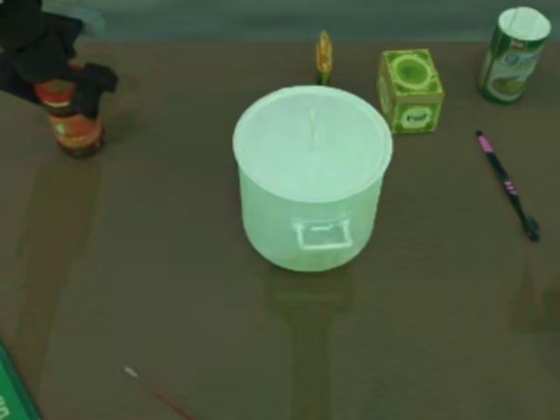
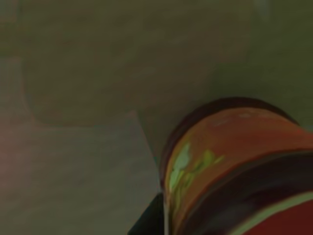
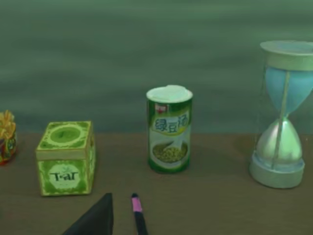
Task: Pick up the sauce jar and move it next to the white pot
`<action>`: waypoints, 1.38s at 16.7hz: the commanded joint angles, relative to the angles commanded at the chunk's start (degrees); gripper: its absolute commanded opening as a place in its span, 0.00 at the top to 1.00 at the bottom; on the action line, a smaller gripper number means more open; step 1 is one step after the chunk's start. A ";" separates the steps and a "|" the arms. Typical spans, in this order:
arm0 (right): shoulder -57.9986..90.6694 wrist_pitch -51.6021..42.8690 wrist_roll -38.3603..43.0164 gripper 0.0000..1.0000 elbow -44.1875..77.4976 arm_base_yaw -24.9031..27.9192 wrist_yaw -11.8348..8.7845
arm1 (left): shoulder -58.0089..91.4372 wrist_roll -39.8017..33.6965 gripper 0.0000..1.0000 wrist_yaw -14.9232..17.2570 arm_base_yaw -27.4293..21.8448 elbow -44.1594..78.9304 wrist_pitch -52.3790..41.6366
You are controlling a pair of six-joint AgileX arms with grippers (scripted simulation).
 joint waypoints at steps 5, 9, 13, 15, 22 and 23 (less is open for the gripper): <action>0.00 0.00 0.00 0.00 0.00 0.00 0.00 | 0.00 0.00 0.90 0.00 0.00 0.00 0.00; 0.00 0.00 0.00 0.00 0.00 0.00 0.00 | 0.00 0.00 1.00 0.00 0.00 0.00 0.00; 0.00 0.00 0.00 0.00 0.00 0.00 0.00 | 0.00 0.00 1.00 0.00 0.00 0.00 0.00; 0.00 0.00 0.00 0.00 0.00 0.00 0.00 | 0.00 0.10 1.00 -0.03 0.02 0.01 -0.01; 0.00 0.00 0.00 0.00 0.00 0.00 0.00 | -12.49 0.20 1.00 -0.26 0.52 -12.22 -0.15; 0.00 0.00 0.00 0.00 0.00 0.00 0.00 | -15.71 0.21 1.00 -0.28 0.66 -15.30 -0.21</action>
